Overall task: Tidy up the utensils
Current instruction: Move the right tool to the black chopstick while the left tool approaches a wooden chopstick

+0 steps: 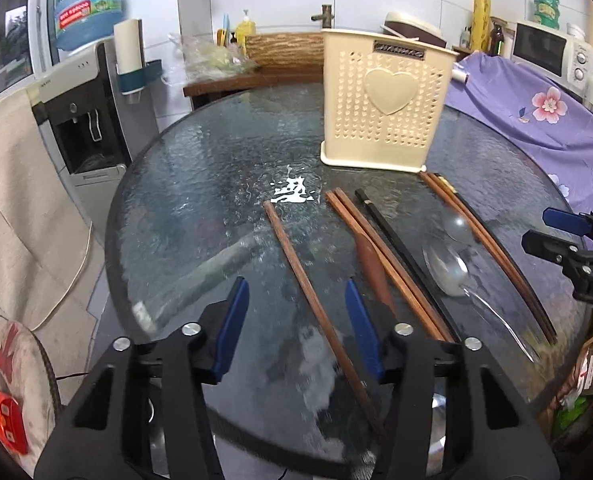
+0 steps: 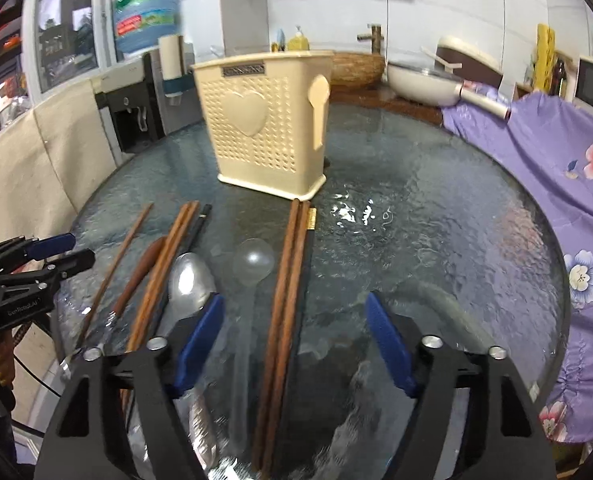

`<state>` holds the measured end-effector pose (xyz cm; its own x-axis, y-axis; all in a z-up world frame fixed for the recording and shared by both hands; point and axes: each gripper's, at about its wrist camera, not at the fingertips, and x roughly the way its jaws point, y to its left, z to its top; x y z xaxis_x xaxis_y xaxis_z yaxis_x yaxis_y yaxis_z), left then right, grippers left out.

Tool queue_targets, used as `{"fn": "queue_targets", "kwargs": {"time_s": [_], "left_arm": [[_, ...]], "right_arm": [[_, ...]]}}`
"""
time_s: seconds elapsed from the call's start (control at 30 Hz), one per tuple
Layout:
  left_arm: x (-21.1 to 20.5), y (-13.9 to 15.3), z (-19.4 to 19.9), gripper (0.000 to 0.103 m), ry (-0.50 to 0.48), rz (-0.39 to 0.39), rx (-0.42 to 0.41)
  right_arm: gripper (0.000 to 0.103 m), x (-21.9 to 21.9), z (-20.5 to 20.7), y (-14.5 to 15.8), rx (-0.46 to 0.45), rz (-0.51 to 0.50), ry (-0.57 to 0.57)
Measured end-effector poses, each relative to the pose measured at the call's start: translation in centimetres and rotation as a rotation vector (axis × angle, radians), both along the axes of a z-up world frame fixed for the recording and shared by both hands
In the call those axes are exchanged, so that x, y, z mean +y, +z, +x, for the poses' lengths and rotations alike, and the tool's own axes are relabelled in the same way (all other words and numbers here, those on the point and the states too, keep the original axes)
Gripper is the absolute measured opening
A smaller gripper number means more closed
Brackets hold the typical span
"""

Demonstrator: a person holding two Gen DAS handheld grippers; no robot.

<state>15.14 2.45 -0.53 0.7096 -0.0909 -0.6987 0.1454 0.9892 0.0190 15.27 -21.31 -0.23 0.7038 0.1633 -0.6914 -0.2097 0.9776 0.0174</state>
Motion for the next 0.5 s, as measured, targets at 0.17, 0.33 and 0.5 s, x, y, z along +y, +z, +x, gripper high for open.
{"fn": "queue_targets", "kwargs": {"time_s": [0.17,0.33,0.5], "left_arm": [[0.2,-0.6,2.9,0.038,0.005,0.007,0.052],[0.2,-1.4,4.7,0.036,-0.002,-0.008,0.091],[0.1,-1.8,5.8,0.036,-0.004,-0.012,0.113]], "right_arm": [[0.042,-0.1,2.9,-0.8,0.065,0.002,-0.008],[0.031,0.0,5.0,-1.7,0.128,0.022,0.003],[0.022,0.1,6.3,-2.0,0.162,0.022,0.005]]}}
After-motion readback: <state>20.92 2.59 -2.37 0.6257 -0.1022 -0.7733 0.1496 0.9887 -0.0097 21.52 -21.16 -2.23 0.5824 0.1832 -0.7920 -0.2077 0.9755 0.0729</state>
